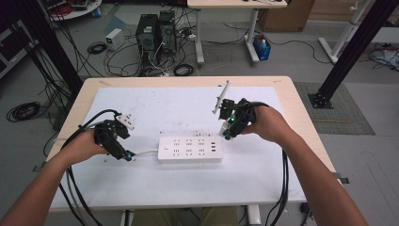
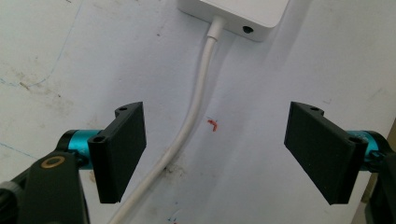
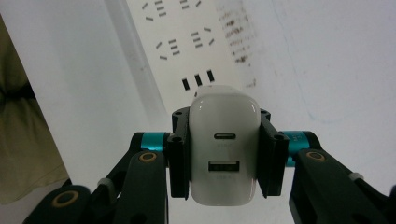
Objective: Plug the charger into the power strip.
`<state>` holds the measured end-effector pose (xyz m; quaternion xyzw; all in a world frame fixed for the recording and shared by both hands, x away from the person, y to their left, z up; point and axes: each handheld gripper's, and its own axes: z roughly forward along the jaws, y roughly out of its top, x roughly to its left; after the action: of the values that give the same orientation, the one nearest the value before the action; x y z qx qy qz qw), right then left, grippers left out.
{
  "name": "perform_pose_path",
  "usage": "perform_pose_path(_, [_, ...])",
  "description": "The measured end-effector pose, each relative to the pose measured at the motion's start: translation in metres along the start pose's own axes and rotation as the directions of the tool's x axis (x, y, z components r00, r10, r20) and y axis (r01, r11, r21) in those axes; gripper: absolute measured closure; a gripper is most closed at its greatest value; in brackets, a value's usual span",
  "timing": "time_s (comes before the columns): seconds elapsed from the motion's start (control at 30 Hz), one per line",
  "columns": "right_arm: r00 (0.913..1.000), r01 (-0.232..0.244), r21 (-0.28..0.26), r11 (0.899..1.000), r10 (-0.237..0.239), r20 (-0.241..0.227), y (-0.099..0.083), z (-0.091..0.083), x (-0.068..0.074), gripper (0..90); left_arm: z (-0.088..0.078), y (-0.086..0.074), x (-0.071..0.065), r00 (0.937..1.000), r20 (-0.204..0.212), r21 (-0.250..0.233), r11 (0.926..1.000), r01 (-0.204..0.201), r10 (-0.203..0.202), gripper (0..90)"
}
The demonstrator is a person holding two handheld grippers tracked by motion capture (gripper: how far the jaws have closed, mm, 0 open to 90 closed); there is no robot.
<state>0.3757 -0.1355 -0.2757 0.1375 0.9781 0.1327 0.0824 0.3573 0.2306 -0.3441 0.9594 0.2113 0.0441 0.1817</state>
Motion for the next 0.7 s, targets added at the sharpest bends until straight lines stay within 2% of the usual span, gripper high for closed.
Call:
perform_pose_path(0.03, [0.9999,0.016,-0.01,1.0,-0.016,0.001,0.003,0.001,0.0,62.3,0.0,0.0,0.0,1.0,0.001,-0.002,1.0,-0.003,0.003,21.0])
perform_pose_path(0.17, [0.9994,0.034,-0.032,0.999,-0.034,0.002,0.011,0.009,0.0,62.3,0.003,-0.001,-0.002,0.9997,0.0,0.008,0.9997,-0.024,0.024,21.0])
perform_pose_path(0.23, [0.9987,0.051,-0.03,0.998,-0.051,0.001,0.014,0.013,0.001,62.3,0.003,0.0,-0.002,0.9992,-0.002,0.019,0.999,-0.04,0.04,21.0])
perform_pose_path(0.37, [0.9982,0.06,-0.009,0.998,-0.06,0.001,0.022,0.021,0.004,62.3,0.005,0.0,-0.003,0.9995,-0.003,0.007,0.9994,-0.033,0.033,21.0])
perform_pose_path(0.43, [0.9974,0.072,-0.01,0.997,-0.072,0.002,0.025,0.026,0.004,62.3,0.004,0.001,-0.003,0.999,-0.005,0.014,0.9989,-0.045,0.045,21.0])
perform_pose_path(0.5, [0.9969,0.078,-0.011,0.997,-0.078,-0.002,0.028,0.03,0.004,62.3,0.005,0.001,-0.003,0.9994,0.0,0.002,0.9994,-0.035,0.035,20.9])
perform_pose_path(0.53, [0.9968,0.079,-0.009,0.997,-0.079,-0.005,0.031,0.034,0.005,62.3,0.005,0.0,-0.002,0.9989,0.003,0.013,0.9988,-0.047,0.047,21.0])
perform_pose_path(0.57, [0.9965,0.083,-0.008,0.997,-0.083,-0.007,0.032,0.036,0.005,62.3,0.007,0.0,-0.004,0.9996,0.006,-0.007,0.9996,-0.028,0.028,21.0])
perform_pose_path(0.7, [0.9947,0.1,0.0,0.995,-0.1,-0.025,0.04,0.046,0.007,62.3,0.012,-0.003,-0.003,0.9998,0.015,-0.01,0.9998,-0.015,0.016,20.9])
